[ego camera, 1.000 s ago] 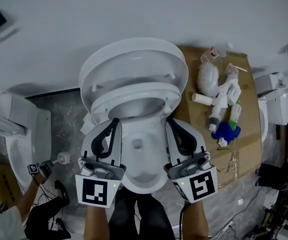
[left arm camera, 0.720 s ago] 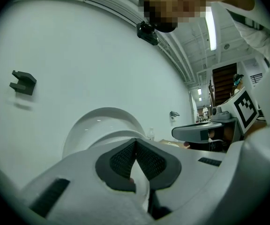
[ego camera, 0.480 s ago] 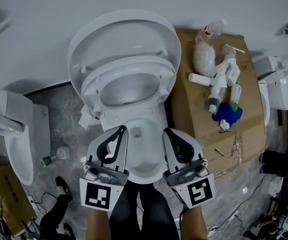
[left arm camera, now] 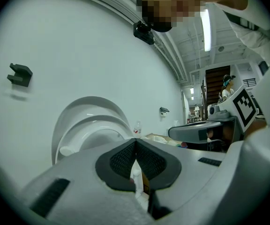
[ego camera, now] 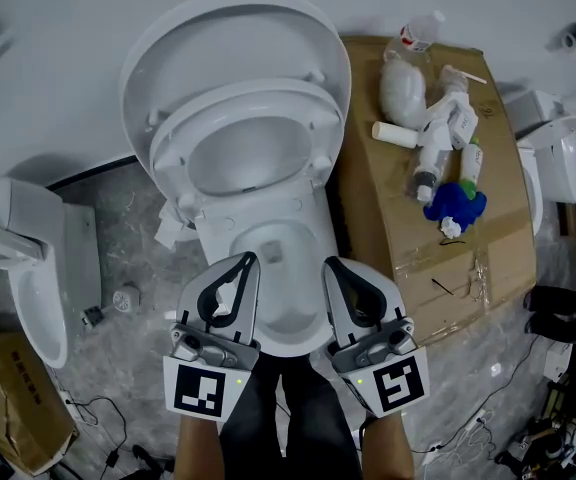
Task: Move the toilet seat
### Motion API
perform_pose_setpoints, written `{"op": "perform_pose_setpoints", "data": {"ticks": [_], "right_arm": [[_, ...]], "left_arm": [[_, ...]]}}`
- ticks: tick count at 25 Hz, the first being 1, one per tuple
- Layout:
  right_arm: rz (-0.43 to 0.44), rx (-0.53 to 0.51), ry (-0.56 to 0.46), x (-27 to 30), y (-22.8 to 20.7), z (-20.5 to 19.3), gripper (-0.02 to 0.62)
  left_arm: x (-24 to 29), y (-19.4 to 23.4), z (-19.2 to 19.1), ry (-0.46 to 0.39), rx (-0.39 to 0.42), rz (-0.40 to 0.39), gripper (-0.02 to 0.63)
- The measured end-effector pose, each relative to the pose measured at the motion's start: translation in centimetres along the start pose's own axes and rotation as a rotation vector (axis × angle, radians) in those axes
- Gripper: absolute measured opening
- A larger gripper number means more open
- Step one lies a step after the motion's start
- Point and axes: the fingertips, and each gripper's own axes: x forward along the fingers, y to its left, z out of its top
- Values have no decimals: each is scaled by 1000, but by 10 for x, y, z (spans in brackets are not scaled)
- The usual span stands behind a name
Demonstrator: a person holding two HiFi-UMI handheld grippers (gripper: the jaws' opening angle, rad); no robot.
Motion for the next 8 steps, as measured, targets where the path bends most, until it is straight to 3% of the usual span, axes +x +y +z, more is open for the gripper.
{"op": "perform_pose_setpoints", "data": {"ticks": [8], "right_arm": [[4,-2,-7,-10,4,1,11]], "left_arm": [[-5,-12,-2,5,4,-5,9]]}}
